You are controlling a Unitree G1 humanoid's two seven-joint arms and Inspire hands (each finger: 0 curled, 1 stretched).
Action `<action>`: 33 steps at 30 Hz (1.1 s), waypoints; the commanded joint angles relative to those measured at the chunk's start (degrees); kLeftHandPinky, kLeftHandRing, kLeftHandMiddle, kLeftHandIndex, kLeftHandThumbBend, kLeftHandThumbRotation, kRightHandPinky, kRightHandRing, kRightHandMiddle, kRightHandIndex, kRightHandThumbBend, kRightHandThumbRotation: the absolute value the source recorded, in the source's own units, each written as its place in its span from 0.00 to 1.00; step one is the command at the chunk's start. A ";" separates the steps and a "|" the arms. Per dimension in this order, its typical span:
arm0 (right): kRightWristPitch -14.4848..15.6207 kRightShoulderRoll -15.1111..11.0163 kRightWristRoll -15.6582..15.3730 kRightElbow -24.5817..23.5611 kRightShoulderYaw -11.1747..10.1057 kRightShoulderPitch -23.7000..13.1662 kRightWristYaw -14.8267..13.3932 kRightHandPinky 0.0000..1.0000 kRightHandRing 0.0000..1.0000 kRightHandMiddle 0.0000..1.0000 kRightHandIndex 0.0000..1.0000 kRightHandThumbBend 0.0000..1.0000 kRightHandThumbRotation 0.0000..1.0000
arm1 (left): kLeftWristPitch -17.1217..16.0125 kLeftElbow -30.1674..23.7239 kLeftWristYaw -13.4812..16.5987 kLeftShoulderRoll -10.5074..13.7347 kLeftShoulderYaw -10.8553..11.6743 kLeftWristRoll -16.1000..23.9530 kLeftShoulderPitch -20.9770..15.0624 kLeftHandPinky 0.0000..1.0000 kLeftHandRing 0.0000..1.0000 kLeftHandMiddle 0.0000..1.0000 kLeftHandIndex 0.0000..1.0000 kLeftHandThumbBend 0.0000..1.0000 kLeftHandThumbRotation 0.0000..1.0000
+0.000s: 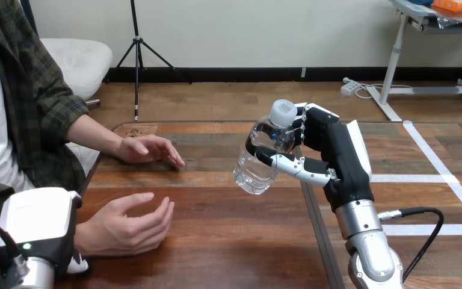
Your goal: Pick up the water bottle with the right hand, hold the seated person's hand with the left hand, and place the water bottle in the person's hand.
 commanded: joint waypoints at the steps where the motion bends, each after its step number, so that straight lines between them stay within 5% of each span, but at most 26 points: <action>1: -0.98 -0.43 1.60 -2.27 -1.07 -4.01 0.37 0.37 0.41 0.46 0.57 0.67 0.00 | 1.07 2.87 -1.55 1.01 -1.38 0.87 -2.27 0.70 0.75 0.77 0.76 0.86 0.00; 10: -1.21 -0.50 1.58 -2.30 -1.05 -4.08 0.32 0.37 0.41 0.46 0.57 0.67 0.00 | 2.24 3.88 -3.93 1.14 -1.96 0.50 -3.33 0.71 0.75 0.77 0.76 0.85 0.00; 33: -1.10 -0.22 3.56 -2.37 -1.40 -4.27 2.34 0.37 0.40 0.45 0.57 0.66 0.00 | 1.96 6.06 -3.02 1.16 -2.51 -1.12 -4.50 0.69 0.73 0.76 0.75 0.86 0.00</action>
